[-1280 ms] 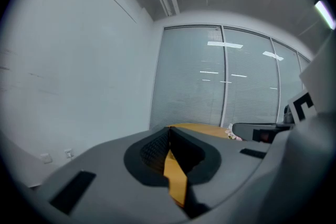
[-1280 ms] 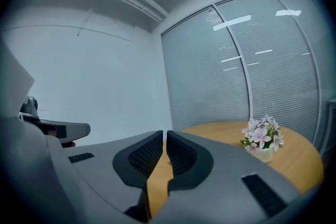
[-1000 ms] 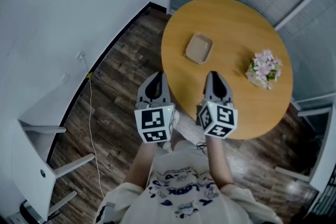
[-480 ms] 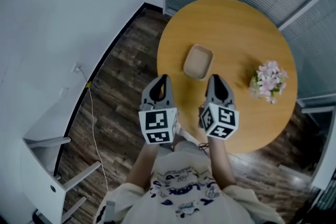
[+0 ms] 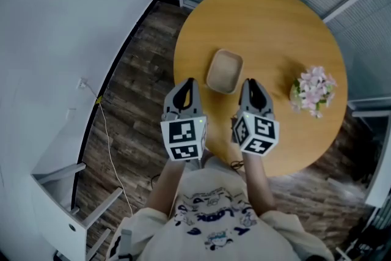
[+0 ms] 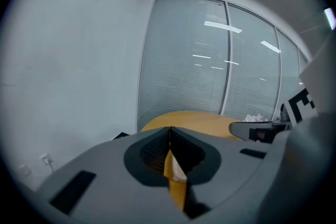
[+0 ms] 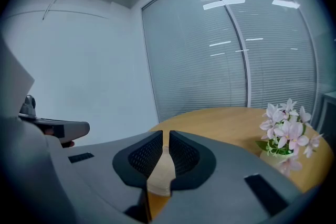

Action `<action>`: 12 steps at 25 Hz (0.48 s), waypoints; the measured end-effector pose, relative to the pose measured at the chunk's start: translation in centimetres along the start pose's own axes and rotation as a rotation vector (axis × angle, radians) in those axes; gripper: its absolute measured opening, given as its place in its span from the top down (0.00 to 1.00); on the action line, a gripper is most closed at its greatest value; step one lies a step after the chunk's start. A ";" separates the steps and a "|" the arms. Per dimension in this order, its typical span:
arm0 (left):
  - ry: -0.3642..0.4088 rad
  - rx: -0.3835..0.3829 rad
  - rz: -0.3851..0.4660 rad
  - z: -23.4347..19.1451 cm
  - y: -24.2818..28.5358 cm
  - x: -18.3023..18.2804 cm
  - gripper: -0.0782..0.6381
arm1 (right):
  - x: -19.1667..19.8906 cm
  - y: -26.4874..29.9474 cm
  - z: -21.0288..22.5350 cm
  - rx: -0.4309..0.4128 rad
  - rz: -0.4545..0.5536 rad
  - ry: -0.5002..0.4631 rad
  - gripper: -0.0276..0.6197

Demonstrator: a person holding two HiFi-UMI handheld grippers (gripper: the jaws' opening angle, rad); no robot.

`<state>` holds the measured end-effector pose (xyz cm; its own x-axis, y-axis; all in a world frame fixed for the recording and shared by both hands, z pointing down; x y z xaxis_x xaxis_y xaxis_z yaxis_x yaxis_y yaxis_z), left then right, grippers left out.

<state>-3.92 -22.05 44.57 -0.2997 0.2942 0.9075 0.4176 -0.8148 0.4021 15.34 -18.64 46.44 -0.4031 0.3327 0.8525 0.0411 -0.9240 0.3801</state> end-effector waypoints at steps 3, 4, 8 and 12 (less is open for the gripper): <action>-0.001 0.020 -0.023 0.0 1.5 0.4 0.88 | 0.3 0.9 0.5 0.026 -0.012 -0.004 0.92; 0.001 0.031 -0.034 0.0 2.0 0.6 0.88 | 0.4 1.2 0.6 0.036 -0.018 -0.005 0.92; 0.007 0.074 -0.077 -0.2 4.2 1.4 0.88 | 1.3 2.4 1.1 0.083 -0.046 0.003 0.92; -0.008 0.126 -0.098 -0.1 6.5 1.9 0.88 | 2.0 3.9 1.7 0.133 -0.066 0.026 0.92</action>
<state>-1.88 -26.80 48.86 -0.3377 0.3741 0.8637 0.4914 -0.7126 0.5008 16.25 -21.24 50.24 -0.4321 0.3851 0.8155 0.1344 -0.8667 0.4804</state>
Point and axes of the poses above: the fingertips, and each gripper's own axes: y forward along the fingers, z to its right, x out of its underside, the point moved 6 cm from there along -y, backward along the fingers, and after that the axes turned 14 degrees about y, right-handed, at the moved point
